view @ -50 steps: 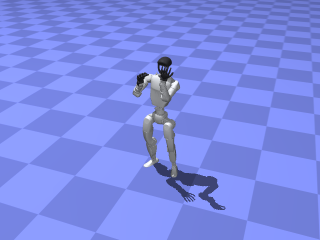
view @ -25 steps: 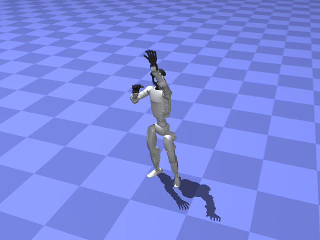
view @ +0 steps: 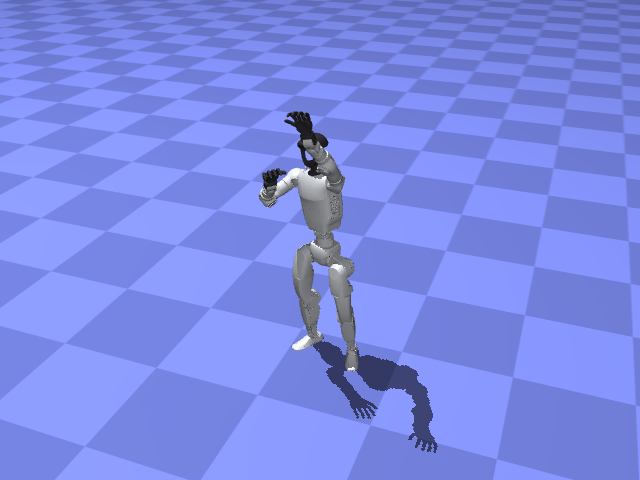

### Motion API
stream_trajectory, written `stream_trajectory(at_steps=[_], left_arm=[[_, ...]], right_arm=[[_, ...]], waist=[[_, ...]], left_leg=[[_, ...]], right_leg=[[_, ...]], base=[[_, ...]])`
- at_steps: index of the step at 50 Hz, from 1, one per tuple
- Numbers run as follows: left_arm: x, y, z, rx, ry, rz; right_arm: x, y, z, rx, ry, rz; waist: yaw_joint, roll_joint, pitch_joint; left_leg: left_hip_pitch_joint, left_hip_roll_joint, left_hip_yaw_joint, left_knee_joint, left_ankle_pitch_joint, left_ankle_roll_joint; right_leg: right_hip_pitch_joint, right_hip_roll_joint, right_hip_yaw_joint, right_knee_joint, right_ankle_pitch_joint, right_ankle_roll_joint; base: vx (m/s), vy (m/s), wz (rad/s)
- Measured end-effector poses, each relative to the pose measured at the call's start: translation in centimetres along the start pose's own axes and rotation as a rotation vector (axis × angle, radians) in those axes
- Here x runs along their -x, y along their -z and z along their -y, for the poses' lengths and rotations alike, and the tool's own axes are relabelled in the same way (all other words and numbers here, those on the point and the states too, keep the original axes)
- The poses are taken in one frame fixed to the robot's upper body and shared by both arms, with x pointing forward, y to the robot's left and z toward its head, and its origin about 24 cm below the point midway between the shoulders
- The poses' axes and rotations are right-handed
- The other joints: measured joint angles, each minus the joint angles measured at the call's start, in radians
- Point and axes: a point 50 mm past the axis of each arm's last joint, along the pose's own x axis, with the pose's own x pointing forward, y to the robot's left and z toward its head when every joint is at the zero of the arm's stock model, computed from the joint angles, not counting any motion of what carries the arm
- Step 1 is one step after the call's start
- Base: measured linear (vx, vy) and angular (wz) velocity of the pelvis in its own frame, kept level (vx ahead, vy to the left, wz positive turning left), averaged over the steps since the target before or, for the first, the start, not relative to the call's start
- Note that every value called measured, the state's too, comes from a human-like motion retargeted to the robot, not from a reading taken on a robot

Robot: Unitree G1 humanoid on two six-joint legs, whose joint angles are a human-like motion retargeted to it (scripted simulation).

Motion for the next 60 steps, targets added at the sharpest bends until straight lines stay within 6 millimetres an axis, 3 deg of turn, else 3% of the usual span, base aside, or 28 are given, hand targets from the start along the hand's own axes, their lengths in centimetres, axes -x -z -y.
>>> stream_trajectory(at_steps=[5,8,12,15,18,20,23,26,27,28,30,32,34,38,41,43,45,47,48,50,53,57,60], left_arm=[[0.6,-1.3,1.7,0.179,0.084,0.047],[1.6,-2.5,3.7,0.284,0.124,0.11],[4.7,-4.6,7.9,0.694,0.248,0.145],[8.9,-6.2,12.1,1.056,0.364,0.107],[15.0,-7.6,16.7,1.376,0.486,-0.027],[20.0,-8.5,19.6,1.683,0.569,-0.243],[28.7,-10.2,22.8,2.201,0.598,-0.822],[37.6,-12.2,24.4,2.492,0.49,-1.557],[40.5,-12.7,24.6,2.468,0.47,-1.738],[43.8,-12.6,24.9,2.271,0.537,-1.808],[47.6,-14.0,23.8,2.261,0.47,-2.108],[50.9,-13.6,23.3,1.939,0.652,-2.006],[52.4,-14.3,22.3,1.916,0.689,-2.07],[52.9,-15.0,21.1,1.919,0.756,-2.033],[51.3,-15.3,20.6,1.983,0.773,-1.879],[49.7,-15.3,20.5,2.025,0.794,-1.709],[47.7,-15.4,20.6,2.037,0.802,-1.494],[45.4,-17.1,19.1,2.423,0.791,-1.478],[44.7,-17.0,19.3,2.415,0.815,-1.368],[43.7,-17.3,19.5,2.357,0.864,-1.241],[41.6,-16.5,18.9,2.108,0.845,-0.895],[37.3,-12.6,16.3,1.688,0.503,-0.358],[35.3,-9.9,14.5,1.455,0.277,-0.16]], right_arm=[[0.0,0.3,0.1,-0.053,0.043,-0.025],[0.5,1.2,-0.3,-0.071,0.06,-0.063],[1.8,3.2,-1.8,-0.088,0.057,-0.159],[3.7,5.1,-3.4,-0.087,0.02,-0.259],[6.3,6.6,-5.1,-0.09,-0.012,-0.36],[8.1,7.3,-6.3,-0.12,0.003,-0.431],[10.5,8.0,-8.1,-0.278,0.099,-0.575],[12.8,8.0,-10.5,-0.609,0.271,-0.766],[13.6,7.8,-11.3,-0.739,0.333,-0.832],[14.7,7.6,-12.1,-0.87,0.398,-0.895],[16.0,7.0,-13.5,-1.11,0.525,-1.016],[17.2,6.9,-14.1,-1.272,0.656,-1.086],[17.9,6.7,-14.4,-1.383,0.764,-1.14],[18.1,6.6,-13.9,-1.418,0.882,-1.146],[17.1,6.6,-12.6,-1.27,0.782,-1.041],[16.4,6.7,-11.6,-1.082,0.64,-0.934],[15.5,7.0,-10.3,-0.778,0.467,-0.801],[15.0,7.5,-10.0,-0.436,0.272,-0.702],[15.0,7.9,-9.9,-0.264,0.186,-0.656],[15.1,8.6,-9.9,-0.028,0.041,-0.601],[15.4,8.8,-9.2,0.06,-0.003,-0.566],[16.3,7.6,-4.8,0.186,0.16,-0.466],[17.8,7.0,-2.6,0.269,0.211,-0.442]], waist=[[-0.034,-0.058,0.035],[-0.04,-0.089,0.056],[-0.034,-0.126,0.084],[-0.016,-0.143,0.102],[-0.001,-0.152,0.121],[0.006,-0.163,0.134],[0.015,-0.184,0.165],[0.026,-0.212,0.191],[0.029,-0.221,0.198],[0.028,-0.228,0.203],[0.045,-0.244,0.218],[0.066,-0.252,0.23],[0.088,-0.258,0.24],[0.116,-0.262,0.245],[0.126,-0.262,0.235],[0.13,-0.261,0.225],[0.136,-0.255,0.218],[0.146,-0.249,0.209],[0.149,-0.243,0.204],[0.154,-0.231,0.198],[0.147,-0.211,0.191],[0.134,-0.192,0.187],[0.129,-0.186,0.176]], left_leg=[[-0.019,-0.006,-0.031,0.011,-0.007,-0.013],[-0.027,-0.011,-0.048,0.012,-0.009,-0.022],[-0.032,-0.018,-0.064,0.003,-0.009,-0.032],[-0.036,-0.022,-0.073,-0.012,-0.006,-0.034],[-0.043,-0.025,-0.083,-0.031,-0.002,-0.033],[-0.049,-0.028,-0.09,-0.046,0.001,-0.03],[-0.057,-0.032,-0.103,-0.068,0.008,-0.027],[-0.071,-0.034,-0.116,-0.084,0.017,-0.03],[-0.078,-0.03,-0.122,-0.075,0.013,-0.03],[-0.091,-0.018,-0.131,-0.039,-0.004,-0.024],[-0.107,-0.013,-0.145,-0.025,-0.007,-0.023],[-0.12,-0.011,-0.16,-0.021,-0.004,-0.021],[-0.129,-0.012,-0.172,-0.023,0.001,-0.018],[-0.142,-0.015,-0.2,-0.028,0.008,-0.014],[-0.146,-0.019,-0.223,-0.032,0.012,-0.018],[-0.147,-0.021,-0.237,-0.034,0.015,-0.023],[-0.147,-0.022,-0.251,-0.031,0.015,-0.029],[-0.146,-0.023,-0.26,-0.033,0.017,-0.04],[-0.145,-0.022,-0.266,-0.031,0.017,-0.043],[-0.146,-0.023,-0.276,-0.027,0.017,-0.043],[-0.147,-0.022,-0.291,-0.018,0.015,-0.041],[-0.147,-0.02,-0.306,-0.004,0.009,-0.045],[-0.145,-0.022,-0.31,0.001,0.006,-0.044]], right_leg=[[0.016,-0.01,-0.036,-0.022,-0.012,0.0],[0.027,-0.014,-0.054,-0.04,-0.019,0.002],[0.036,-0.016,-0.068,-0.056,-0.022,0.001],[0.03,-0.015,-0.072,-0.058,-0.021,-0.001],[0.017,-0.012,-0.077,-0.054,-0.02,-0.004],[0.008,-0.01,-0.083,-0.051,-0.019,-0.007],[-0.005,-0.008,-0.095,-0.048,-0.018,-0.007],[-0.016,-0.006,-0.112,-0.049,-0.017,-0.007],[-0.017,-0.005,-0.12,-0.049,-0.017,-0.006],[-0.011,-0.005,-0.131,-0.047,-0.02,-0.008],[-0.014,-0.003,-0.147,-0.047,-0.021,-0.004],[-0.015,-0.003,-0.162,-0.048,-0.021,0.004],[-0.017,-0.003,-0.177,-0.049,-0.021,0.013],[-0.013,-0.004,-0.207,-0.051,-0.022,0.032],[-0.008,-0.006,-0.228,-0.048,-0.025,0.041],[-0.003,-0.008,-0.241,-0.044,-0.028,0.042],[0.002,-0.009,-0.253,-0.039,-0.033,0.038],[0.006,-0.011,-0.262,-0.033,-0.038,0.028],[0.009,-0.011,-0.267,-0.03,-0.041,0.023],[0.014,-0.012,-0.276,-0.025,-0.047,0.009],[0.022,-0.014,-0.289,-0.016,-0.054,-0.009],[0.034,-0.014,-0.302,-0.01,-0.058,-0.015],[0.041,-0.017,-0.306,-0.012,-0.059,-0.01]], base=[[-0.09,-0.01,0.3],[-0.11,-0.02,0.25],[-0.12,-0.02,0.16],[-0.13,-0.02,0.11],[-0.13,-0.02,0.13],[-0.13,-0.02,0.16],[-0.12,-0.02,0.2],[-0.1,-0.03,0.26],[-0.07,-0.04,0.42],[-0.06,-0.04,0.47],[-0.07,-0.04,0.41],[-0.07,-0.03,0.36],[-0.05,-0.03,0.35],[-0.03,-0.02,0.38],[-0.01,-0.01,0.38],[-0.01,0.0,0.35],[0.0,0.0,0.31],[0.0,0.0,0.24],[0.01,0.0,0.24],[0.02,0.0,0.24],[0.04,0.0,0.24],[0.05,0.0,0.17],[0.06,0.0,0.05]])
